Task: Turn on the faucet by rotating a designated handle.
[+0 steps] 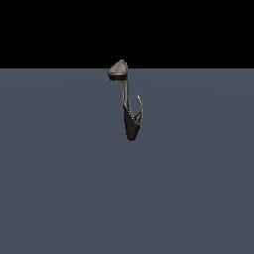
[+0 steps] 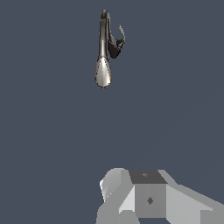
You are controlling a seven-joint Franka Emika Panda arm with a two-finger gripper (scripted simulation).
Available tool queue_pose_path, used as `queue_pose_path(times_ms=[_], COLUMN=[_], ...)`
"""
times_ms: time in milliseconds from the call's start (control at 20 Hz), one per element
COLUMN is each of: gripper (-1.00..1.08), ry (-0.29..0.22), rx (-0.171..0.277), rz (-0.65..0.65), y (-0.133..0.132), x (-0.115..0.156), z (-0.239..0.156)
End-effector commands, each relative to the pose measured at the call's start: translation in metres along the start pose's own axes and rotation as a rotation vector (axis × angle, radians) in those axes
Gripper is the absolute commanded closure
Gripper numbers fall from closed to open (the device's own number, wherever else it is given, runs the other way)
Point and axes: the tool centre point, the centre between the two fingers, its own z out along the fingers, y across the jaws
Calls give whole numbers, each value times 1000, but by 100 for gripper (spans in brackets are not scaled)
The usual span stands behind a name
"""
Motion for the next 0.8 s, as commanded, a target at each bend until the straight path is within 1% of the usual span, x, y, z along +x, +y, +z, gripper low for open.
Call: queue_pose_path(times_ms=[0,100,400,750], gripper=[108,108,108,108], ry=[0,0,7,5], rx=[0,3,33,39], rz=[0,2,16,24], y=[0,1,7,6], x=[0,1,8,11], z=[0,0,-1,-1])
